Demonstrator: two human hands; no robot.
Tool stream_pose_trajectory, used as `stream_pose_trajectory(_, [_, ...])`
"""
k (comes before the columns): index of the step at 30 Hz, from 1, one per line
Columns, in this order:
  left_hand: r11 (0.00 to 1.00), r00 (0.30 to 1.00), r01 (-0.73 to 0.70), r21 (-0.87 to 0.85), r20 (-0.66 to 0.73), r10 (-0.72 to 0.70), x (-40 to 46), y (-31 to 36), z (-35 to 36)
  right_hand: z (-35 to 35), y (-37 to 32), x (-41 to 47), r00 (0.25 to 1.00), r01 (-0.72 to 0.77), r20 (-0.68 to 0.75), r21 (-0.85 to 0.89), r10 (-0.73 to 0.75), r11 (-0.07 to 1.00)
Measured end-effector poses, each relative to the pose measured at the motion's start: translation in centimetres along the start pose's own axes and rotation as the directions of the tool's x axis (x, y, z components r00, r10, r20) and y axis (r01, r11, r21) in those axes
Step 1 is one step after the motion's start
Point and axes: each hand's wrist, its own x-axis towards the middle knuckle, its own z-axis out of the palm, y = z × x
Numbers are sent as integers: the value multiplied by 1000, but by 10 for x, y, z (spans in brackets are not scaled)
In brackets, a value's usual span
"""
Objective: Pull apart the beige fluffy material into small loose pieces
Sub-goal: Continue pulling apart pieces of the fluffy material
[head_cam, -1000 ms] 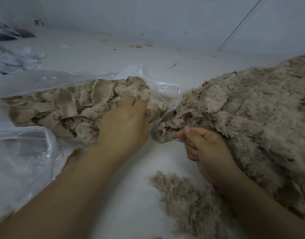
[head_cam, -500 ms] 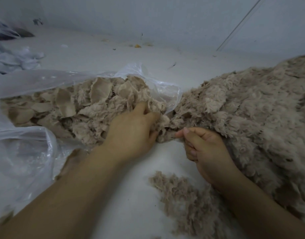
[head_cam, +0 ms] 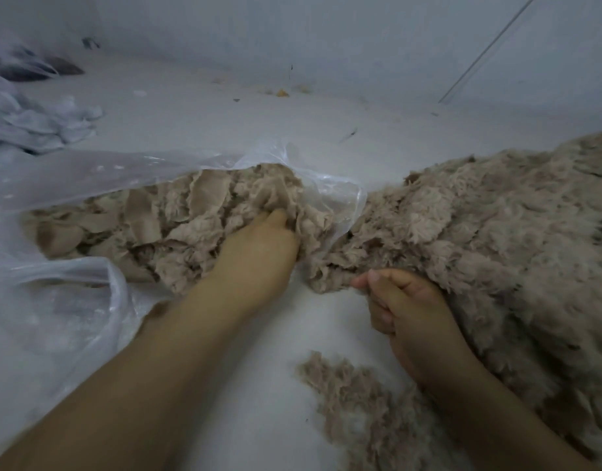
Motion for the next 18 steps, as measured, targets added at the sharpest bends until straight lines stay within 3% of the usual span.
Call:
stream_pose_trajectory(2, [999,995,5,-43,99,-1,0,0,5,-1,0,0,1000,-14,-8,-13,14,1000])
stream_pose_trajectory(7, [995,992,-80,-60,94,85,10,-12,6,-3,3,0,1000,-20,-16,-34,19,999])
stream_pose_trajectory(10, [991,971,-32,-131,233,62,17,-20,3,-5,4,1,1000,-26,-7,-18,26,999])
stream_pose_trajectory(13, [996,933,-56,-65,353,75,14,-19,4,-7,6,1,999,-30,-12,-32,30,999])
stream_pose_trajectory(18, [985,911,-154,-71,375,170,4,-11,7,-8,6,-2,999,-28,-18,-24,27,999])
